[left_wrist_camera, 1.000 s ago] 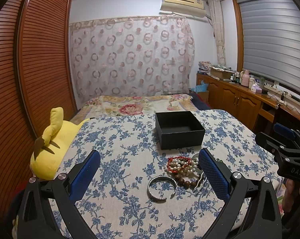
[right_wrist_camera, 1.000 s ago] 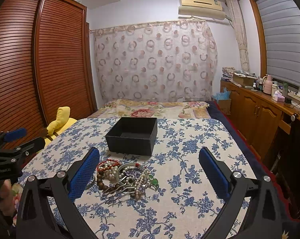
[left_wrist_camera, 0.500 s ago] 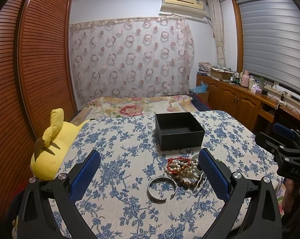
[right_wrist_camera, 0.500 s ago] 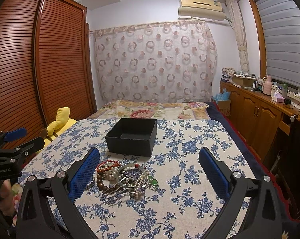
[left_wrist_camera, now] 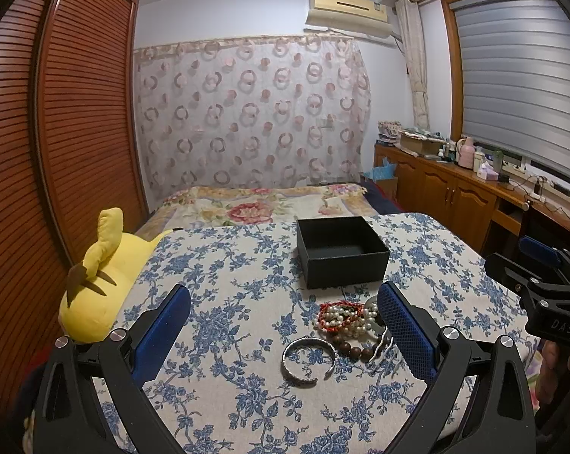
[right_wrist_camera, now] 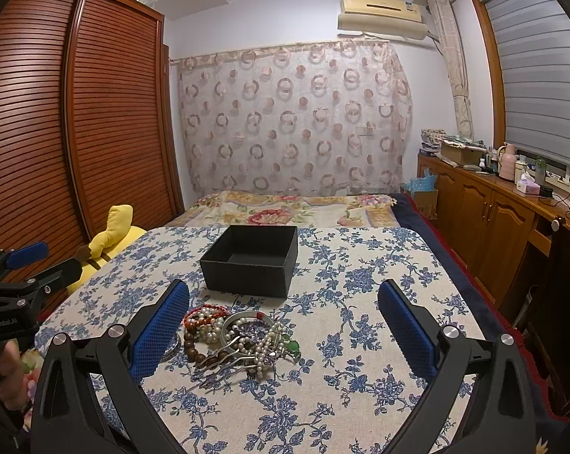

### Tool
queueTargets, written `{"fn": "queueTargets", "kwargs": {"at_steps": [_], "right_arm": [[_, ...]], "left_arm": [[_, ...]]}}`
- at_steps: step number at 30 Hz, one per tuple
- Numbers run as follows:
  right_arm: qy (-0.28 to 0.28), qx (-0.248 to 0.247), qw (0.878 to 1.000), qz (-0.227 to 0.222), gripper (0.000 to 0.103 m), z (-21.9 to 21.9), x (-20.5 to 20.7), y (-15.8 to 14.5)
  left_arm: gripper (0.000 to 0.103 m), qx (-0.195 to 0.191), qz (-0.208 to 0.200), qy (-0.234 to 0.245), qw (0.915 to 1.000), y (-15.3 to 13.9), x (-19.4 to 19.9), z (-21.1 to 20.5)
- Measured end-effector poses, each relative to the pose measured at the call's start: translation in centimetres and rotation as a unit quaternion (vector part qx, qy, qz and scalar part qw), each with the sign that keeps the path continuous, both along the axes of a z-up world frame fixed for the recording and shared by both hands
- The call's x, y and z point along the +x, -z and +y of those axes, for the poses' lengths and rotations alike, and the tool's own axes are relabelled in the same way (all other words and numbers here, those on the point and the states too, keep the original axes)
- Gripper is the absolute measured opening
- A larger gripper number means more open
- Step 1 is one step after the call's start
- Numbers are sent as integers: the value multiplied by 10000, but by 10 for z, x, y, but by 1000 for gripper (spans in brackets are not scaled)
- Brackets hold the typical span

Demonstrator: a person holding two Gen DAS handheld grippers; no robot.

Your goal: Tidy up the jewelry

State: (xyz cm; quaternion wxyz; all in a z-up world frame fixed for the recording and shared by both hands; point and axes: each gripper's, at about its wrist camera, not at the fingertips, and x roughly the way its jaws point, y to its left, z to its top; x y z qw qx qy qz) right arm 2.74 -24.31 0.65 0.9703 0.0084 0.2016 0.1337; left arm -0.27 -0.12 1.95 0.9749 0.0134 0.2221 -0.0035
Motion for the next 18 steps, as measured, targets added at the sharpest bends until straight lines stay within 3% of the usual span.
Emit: {"fn": "queueTargets", "kwargs": {"at_steps": [18], "right_arm": [[1, 14, 10000, -13, 101, 0, -1, 0]], "left_arm": [[95, 1, -21, 4, 10000, 4, -2, 0]]}}
